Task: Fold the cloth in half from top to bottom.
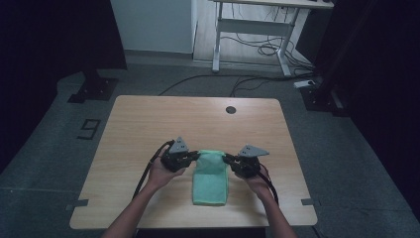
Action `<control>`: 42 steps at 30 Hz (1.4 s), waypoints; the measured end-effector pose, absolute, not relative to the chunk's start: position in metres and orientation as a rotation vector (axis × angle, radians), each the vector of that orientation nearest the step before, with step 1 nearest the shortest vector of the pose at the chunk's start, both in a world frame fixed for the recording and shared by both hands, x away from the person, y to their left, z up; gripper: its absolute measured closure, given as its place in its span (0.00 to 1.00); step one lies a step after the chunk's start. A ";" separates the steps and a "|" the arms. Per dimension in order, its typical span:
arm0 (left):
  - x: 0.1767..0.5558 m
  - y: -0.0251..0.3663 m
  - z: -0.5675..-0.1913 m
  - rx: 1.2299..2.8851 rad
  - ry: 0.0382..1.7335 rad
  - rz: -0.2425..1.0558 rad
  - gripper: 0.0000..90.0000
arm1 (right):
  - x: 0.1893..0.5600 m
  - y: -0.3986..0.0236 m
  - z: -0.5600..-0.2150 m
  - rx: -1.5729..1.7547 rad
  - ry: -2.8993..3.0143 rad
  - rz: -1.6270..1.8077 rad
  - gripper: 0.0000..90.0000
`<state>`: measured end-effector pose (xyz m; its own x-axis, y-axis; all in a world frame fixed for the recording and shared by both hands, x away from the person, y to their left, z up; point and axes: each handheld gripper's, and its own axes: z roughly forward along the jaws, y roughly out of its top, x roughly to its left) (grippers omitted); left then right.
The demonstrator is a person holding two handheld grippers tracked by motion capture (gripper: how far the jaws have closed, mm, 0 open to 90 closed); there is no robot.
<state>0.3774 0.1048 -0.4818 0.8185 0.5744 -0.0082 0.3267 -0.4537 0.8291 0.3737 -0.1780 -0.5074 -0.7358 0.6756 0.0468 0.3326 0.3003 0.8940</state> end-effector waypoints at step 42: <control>0.320 0.115 -0.511 2.080 0.712 0.240 0.93 | 0.319 -0.181 -0.528 0.908 2.356 1.481 0.91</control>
<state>0.3204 0.1152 -0.5111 0.8155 0.5709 -0.0951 0.3972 -0.4325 0.8094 0.3187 -0.1813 -0.5281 -0.7869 0.6013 0.1389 0.3859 0.3037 0.8711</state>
